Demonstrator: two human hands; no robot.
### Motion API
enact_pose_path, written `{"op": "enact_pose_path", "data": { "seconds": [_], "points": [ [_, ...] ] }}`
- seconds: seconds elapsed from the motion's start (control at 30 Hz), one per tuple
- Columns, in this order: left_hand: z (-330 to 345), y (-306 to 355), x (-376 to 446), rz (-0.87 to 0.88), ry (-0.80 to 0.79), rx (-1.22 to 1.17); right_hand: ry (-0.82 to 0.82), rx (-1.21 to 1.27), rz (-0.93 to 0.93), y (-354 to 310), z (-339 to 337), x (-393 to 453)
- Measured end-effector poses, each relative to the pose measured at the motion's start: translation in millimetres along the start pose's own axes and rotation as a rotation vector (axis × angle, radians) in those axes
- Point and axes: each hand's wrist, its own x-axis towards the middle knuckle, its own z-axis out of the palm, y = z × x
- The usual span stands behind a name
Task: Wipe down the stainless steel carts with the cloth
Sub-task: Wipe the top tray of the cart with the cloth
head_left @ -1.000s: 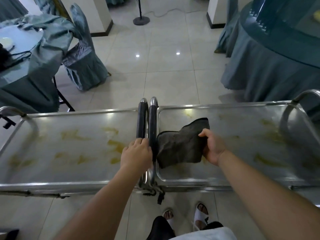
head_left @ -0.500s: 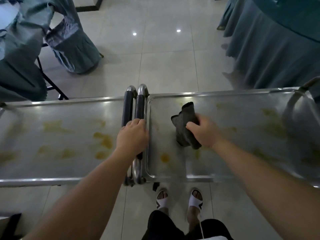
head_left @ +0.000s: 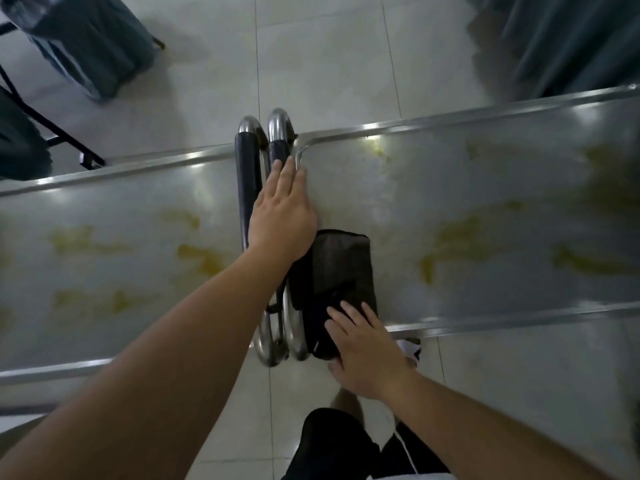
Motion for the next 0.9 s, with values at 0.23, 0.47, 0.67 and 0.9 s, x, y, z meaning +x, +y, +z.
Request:
{"op": "enact_pose_path", "data": {
  "seconds": [0.23,0.47,0.67,0.9],
  "points": [
    [16.7,4.2,7.6,-0.117,0.051,-0.036,0.252,0.086,0.228,-4.2,6.6,67.2],
    [22.9,5.4,2.5,-0.109,0.084,0.003,0.302,0.025,0.184,15.1,3.4,119.9],
    [23.7,8.5,4.9,-0.118,0.088,0.019,0.282,-0.076,0.167,61.1,-63.0,213.0],
    [22.1,10.9,4.1,-0.131,0.099,0.062,0.295,-0.090,0.167,122.6,-145.8,293.8]
  ]
}}
